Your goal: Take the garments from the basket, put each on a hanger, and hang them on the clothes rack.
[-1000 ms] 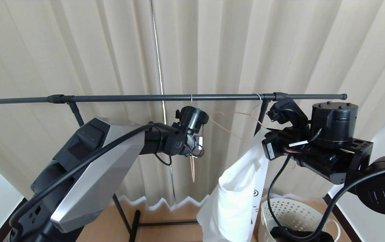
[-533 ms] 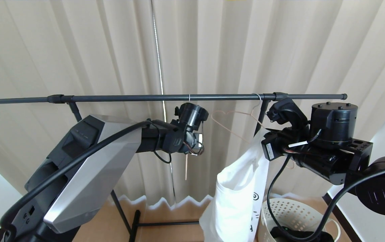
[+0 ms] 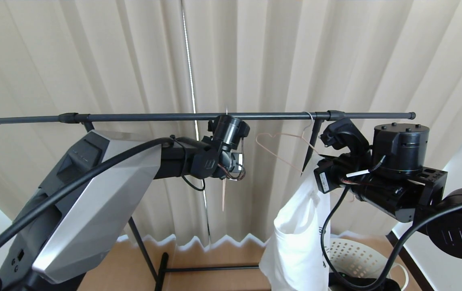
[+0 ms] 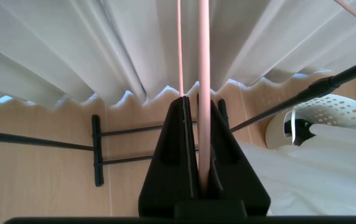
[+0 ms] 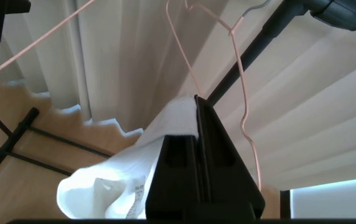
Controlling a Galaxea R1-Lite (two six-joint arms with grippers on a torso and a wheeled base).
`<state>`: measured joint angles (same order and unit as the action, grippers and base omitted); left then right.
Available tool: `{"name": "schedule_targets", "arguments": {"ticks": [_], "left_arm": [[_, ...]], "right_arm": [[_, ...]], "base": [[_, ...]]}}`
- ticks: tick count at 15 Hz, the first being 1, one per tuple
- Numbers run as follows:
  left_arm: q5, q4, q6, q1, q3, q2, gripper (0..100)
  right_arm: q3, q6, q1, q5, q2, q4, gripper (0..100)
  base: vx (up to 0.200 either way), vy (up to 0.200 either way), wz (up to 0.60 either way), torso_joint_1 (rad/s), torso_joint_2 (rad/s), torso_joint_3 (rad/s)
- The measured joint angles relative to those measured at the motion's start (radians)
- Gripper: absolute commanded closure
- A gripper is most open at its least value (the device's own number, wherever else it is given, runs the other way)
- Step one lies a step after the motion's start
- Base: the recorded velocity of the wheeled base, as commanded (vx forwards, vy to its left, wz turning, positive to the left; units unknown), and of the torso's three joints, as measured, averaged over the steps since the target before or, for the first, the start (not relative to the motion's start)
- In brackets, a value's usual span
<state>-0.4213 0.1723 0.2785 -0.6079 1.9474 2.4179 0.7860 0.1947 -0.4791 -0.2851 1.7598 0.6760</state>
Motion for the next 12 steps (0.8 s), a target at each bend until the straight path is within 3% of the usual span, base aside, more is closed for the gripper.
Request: {"name": "schedule_targets", "arguments": {"ticks": [12], "left_arm": [[-0.002,-0.067,-0.004,-0.056,-0.242,-0.177,100]], "right_arm": [[-0.001,0.000,-0.001,-0.001,-0.005,0.001,100]], "base": [[0.000,0.000,0.00,0.000,0.00,0.000]]}}
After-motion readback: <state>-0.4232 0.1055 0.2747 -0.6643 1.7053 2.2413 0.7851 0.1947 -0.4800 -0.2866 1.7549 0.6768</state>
